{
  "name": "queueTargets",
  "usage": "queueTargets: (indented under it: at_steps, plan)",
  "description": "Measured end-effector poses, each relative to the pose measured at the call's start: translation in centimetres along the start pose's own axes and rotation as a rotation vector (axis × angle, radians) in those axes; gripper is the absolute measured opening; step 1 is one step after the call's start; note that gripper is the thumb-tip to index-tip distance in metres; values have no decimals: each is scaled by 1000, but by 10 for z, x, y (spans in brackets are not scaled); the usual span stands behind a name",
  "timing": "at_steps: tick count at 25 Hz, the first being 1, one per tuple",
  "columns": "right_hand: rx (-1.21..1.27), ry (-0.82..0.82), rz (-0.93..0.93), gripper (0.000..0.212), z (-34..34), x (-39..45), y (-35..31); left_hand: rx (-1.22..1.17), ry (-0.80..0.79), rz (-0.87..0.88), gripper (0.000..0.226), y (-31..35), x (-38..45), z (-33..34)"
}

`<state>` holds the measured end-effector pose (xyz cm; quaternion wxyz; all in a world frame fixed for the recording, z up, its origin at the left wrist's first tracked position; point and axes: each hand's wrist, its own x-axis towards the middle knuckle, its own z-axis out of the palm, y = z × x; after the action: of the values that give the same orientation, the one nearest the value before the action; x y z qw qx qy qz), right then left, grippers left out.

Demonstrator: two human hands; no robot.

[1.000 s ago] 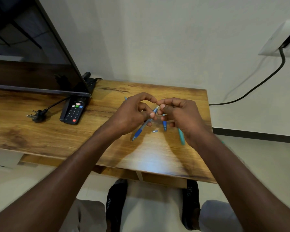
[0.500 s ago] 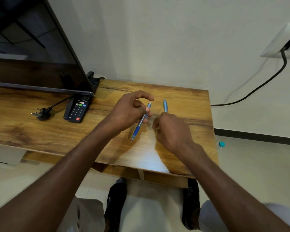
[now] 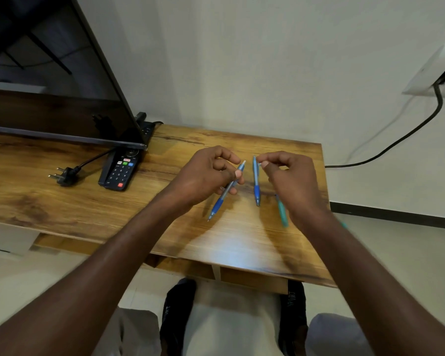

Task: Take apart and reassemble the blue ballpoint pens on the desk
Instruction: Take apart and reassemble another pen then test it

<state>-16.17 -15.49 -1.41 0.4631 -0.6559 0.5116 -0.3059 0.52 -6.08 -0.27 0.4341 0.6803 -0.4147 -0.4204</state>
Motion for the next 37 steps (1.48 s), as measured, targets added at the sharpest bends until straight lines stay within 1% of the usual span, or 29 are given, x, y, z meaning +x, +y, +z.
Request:
queueTargets:
  at_steps: [2, 3, 5, 8, 13, 21, 30, 34, 37]
  plan:
    - [231, -51, 128, 21, -5, 0, -4, -17, -31, 10, 18, 1, 1, 5]
    - [303, -80, 167, 21, -6, -1, -5, -25, -40, 14, 16, 2, 2, 7]
    - [376, -103, 178, 22, -8, -2, -4, -37, -49, 21, 15, 3, 3, 12]
    - [433, -93, 126, 28, -12, 0, -3, -45, -47, 28, 15, 4, 8, 18]
    - [305, -115, 30, 29, -14, 0, 0, -10, -50, 33, 14, 1, 9, 23]
    - [160, -159, -51, 28, -12, -1, 0, -14, -93, 49, 14, -6, 8, 18]
    - [155, -167, -42, 26, -12, -1, 1, 24, -108, 76, 15, -9, 11, 17]
    - [105, -167, -62, 25, -11, -1, 2, 45, -78, 51, 15, -8, 11, 19]
    - [133, -189, -53, 22, -12, -2, 1, 40, -56, 33, 14, -7, 11, 21]
